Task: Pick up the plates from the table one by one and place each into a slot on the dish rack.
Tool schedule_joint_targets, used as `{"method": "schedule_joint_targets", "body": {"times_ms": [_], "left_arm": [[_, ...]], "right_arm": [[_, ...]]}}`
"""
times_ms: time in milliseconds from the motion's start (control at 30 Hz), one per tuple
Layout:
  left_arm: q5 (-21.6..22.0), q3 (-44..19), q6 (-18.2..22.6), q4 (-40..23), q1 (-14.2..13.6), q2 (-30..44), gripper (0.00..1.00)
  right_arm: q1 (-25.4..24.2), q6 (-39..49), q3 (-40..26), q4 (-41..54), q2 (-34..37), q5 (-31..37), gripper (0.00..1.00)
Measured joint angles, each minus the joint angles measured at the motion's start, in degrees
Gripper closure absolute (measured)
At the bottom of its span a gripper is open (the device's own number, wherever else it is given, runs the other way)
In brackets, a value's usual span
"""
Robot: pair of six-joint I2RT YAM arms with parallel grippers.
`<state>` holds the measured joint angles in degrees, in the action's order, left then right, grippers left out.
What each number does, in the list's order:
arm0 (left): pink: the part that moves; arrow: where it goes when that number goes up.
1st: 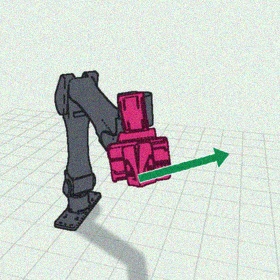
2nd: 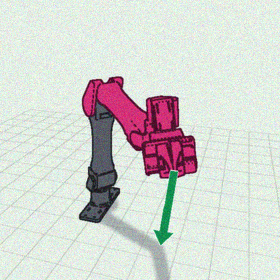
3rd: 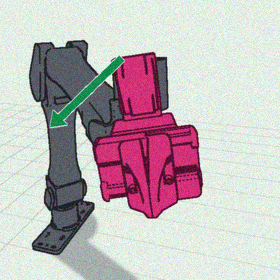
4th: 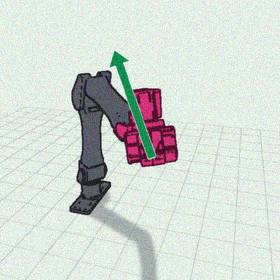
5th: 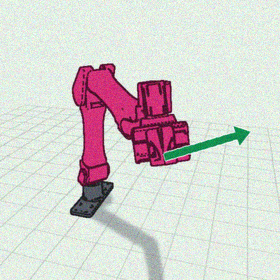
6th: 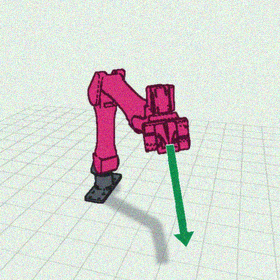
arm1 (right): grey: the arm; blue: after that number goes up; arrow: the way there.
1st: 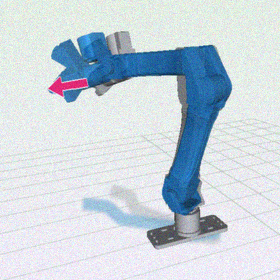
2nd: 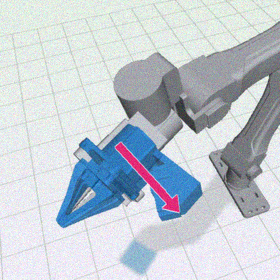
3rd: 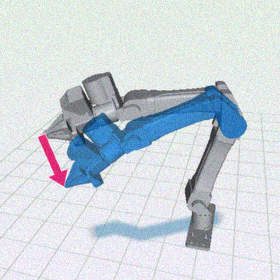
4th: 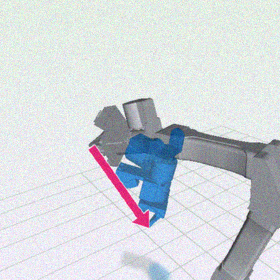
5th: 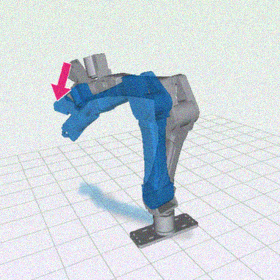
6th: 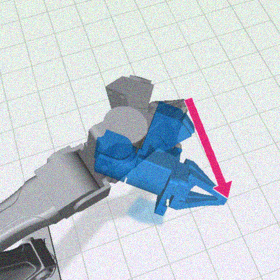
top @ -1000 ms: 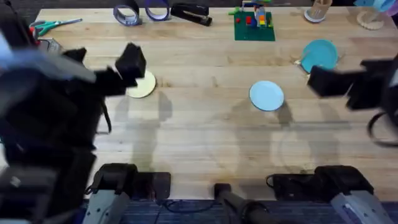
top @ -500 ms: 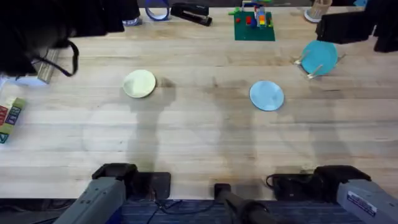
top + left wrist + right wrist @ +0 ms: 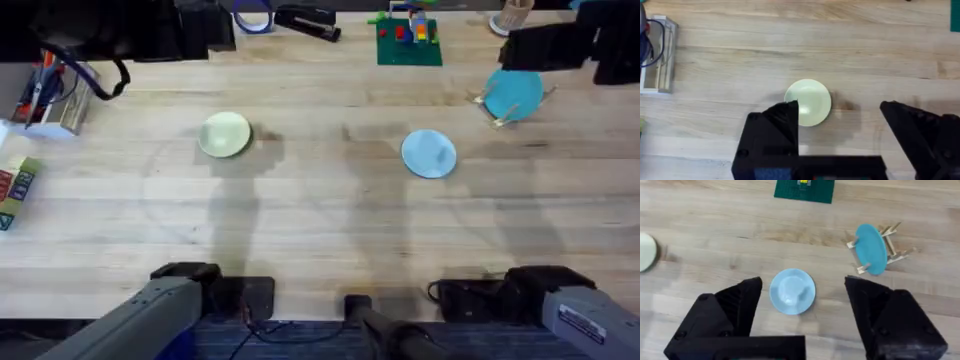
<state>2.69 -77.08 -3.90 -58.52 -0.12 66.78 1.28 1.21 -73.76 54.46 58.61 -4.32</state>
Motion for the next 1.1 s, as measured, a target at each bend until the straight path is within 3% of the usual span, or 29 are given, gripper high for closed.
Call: {"method": "schedule_joint_targets", "body": {"times_ms": [367,600,700,833,867,900,1033,1100], "left_arm": [[-1.5,-0.1,0.1,-0.9,0.0,0.0,0.007],[-2.1,-0.1,4.9,-0.6,1.4,0.0,0.01],[-4.6,-0.3,5.8,0.5,4.8,0.0,0.01],[-9.8,-0.5,6.8,0.9,11.8,0.3,0.01],[-17.8,-0.7,10.8,0.8,21.0,3.1,0.01],[-29.6,-0.7,14.7,-0.3,28.7,11.4,0.212],[-33.4,-0.7,16.1,-0.5,29.2,14.7,0.445],[-34.6,-0.7,16.5,-0.7,29.2,16.3,0.716]], "right_arm": [[0.0,-0.2,0.0,-1.3,0.0,0.0,0.007],[0.0,-0.2,0.0,-1.4,0.0,0.0,0.007],[0.0,-0.2,0.0,-1.5,0.0,0.0,0.007],[0.0,-0.2,0.0,-1.5,0.0,0.0,0.007],[0.0,-0.2,0.0,-1.5,0.0,0.0,0.007],[0.0,-0.2,0.0,-1.5,0.0,0.0,0.007],[0.0,-0.2,0.0,-1.5,0.0,0.0,0.007],[0.0,-0.2,0.0,-1.5,0.0,0.0,0.007]]}}
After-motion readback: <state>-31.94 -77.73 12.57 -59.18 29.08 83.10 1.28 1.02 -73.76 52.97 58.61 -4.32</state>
